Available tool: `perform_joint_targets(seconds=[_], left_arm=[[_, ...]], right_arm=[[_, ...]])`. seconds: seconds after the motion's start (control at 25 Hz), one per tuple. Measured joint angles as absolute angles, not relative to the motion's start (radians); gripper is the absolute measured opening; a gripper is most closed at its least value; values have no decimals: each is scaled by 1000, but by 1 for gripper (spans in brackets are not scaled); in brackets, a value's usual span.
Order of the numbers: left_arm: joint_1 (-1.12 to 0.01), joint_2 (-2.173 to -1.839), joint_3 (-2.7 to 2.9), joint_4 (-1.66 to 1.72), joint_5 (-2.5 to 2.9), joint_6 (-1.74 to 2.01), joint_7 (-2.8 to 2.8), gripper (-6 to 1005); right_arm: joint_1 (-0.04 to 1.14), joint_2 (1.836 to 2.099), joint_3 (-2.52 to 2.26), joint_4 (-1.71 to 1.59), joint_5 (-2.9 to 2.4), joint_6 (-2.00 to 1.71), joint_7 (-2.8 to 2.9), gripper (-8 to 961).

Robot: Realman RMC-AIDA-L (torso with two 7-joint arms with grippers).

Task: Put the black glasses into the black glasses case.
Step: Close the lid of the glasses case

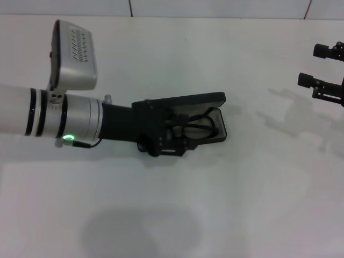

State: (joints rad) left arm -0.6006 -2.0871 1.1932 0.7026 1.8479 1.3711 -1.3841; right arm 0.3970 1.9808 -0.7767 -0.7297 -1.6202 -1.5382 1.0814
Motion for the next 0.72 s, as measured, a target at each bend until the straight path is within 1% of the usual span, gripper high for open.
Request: perform_joint_targets(seconds=[0.2, 0.24, 0.48, 0.72], left_arm=[[-598, -2089, 1133, 697, 1684, 1333, -1352, 643], [-602, -2090, 1119, 691, 1661, 1297, -1359, 643], [-676, -2091, 1130, 609, 1649, 1040, -1434, 644], [-710, -2090, 1213, 579, 1737, 1012, -1440, 644]], right_arm=[[397, 1982, -777, -729, -1620, -1538, 1077, 706], [397, 1986, -778, -729, -1624, -1538, 1067, 706], [400, 1989, -778, -727, -1629, -1539, 1057, 707], [400, 1990, -778, -724, -1630, -1539, 1055, 709]])
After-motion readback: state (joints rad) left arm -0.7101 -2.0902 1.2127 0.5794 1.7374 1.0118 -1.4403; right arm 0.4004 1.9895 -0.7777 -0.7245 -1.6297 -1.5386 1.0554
